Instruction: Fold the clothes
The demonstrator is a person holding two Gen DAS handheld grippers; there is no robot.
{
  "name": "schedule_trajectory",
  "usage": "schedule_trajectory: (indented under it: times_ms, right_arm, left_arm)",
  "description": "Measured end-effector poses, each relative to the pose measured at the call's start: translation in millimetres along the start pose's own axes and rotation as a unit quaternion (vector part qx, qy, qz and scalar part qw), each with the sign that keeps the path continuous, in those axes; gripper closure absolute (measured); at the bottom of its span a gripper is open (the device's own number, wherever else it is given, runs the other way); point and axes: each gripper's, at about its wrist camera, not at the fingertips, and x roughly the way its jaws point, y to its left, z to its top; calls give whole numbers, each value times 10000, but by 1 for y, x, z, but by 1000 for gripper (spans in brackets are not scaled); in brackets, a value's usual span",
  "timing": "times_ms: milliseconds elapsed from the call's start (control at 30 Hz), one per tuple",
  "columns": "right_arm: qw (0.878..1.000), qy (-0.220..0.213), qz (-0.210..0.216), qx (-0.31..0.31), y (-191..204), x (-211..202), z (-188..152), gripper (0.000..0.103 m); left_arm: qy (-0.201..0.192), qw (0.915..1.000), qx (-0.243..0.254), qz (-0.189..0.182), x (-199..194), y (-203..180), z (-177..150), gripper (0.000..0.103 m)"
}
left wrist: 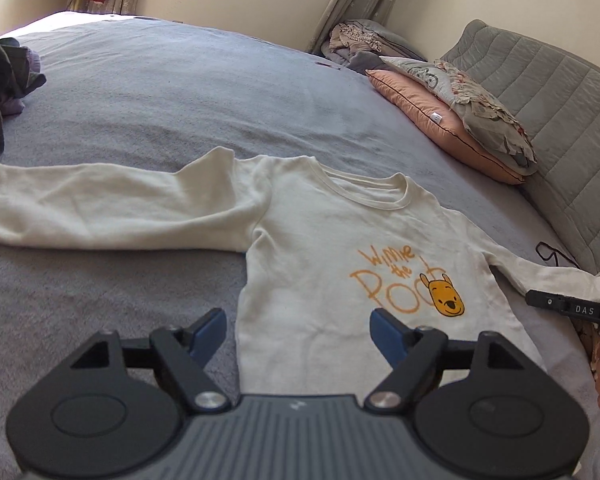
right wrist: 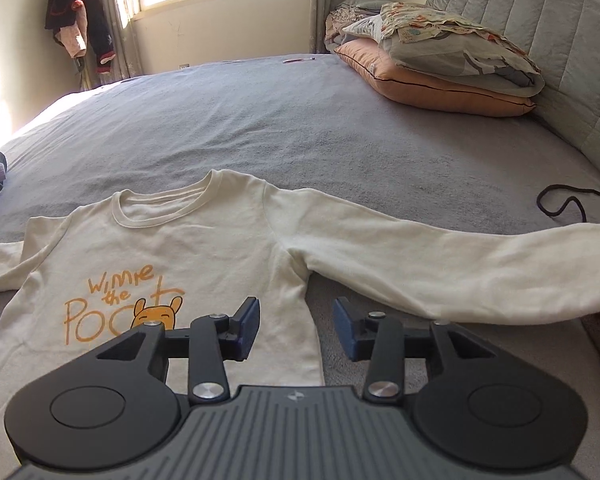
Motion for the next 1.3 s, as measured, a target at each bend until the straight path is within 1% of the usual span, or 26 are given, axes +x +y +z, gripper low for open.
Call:
schedule_trajectory:
  times_ms: [100,167,233,367,400,533,633,700,767,833,867,900,933,967,1033,1167,1233,1300]
  right_arm:
    - [9997,222,51,31,-5,-13,-18,59]
    - [9993,345,99,76,-10,-21,-30,59]
    - [9987,466,147,122,-15,-29,-41,59]
    - [9970,708,243,215,-24,-45,-65,59]
    - [9964,769,267,238,-27,-49,-71,59]
    - [9924,1068,546,256,-32,-62,-96,60]
    - [9893,1221,771,215,-35,-75,-111,60]
    - [9857,1283,1014,418,-41,-83,-119,60]
    - [9818,1323,1213,623,-47,-89,-126,60]
    - [9773,1359,1379,857,-54,-94,-132,63]
    - [9754,1412,1423,917,-55,-95,-134,65]
    - [9735,1467,1461,969,-56,-96,-135,71]
    - [9716,1522,1498,1020,-57,-97,-137,82]
    - [9723,1507,1497,978,-56,-100,-137,87]
    - [9743,1454,1482,868,-55,-105,-135,91]
    - [9778,1319,1451,734,-59,-118,-129,94]
    - [9793,1235,1436,716,-64,-125,-124,94]
    - [9804,1235,1373,690,-68,-127,-122,94]
  left_arm:
    - [262,9991,-300,-163,-10,12,-16,24]
    - [458,9970,-528,-332,-16,19,-28,26]
    - [613,9945,-703,-479,-21,24,-39,29]
    - [801,9908,-802,-739,-34,29,-61,34]
    - [852,9896,-824,-813,-37,30,-66,37]
    - [1090,9825,-947,-1176,-50,36,-89,45]
    - [1279,9729,-1224,-1484,-55,45,-105,53]
    - [1406,9649,-1438,-1691,-57,52,-115,56]
    - [1532,9557,-1650,-1895,-60,58,-125,63]
    - [1656,9455,-1860,-2097,-63,64,-135,80]
    - [1735,9407,-1941,-2176,-63,66,-140,85]
    - [1808,9387,-1952,-2194,-63,65,-144,93]
    - [1814,9397,-1915,-2177,-64,63,-145,98]
    - [1803,9410,-1871,-2166,-65,61,-145,98]
    - [1722,9442,-1761,-2189,-72,55,-143,99]
    - [1639,9447,-1529,-2395,-88,46,-134,99]
    - [1688,9456,-1435,-2383,-91,44,-134,100]
    - [1833,9459,-1379,-2293,-88,44,-138,100]
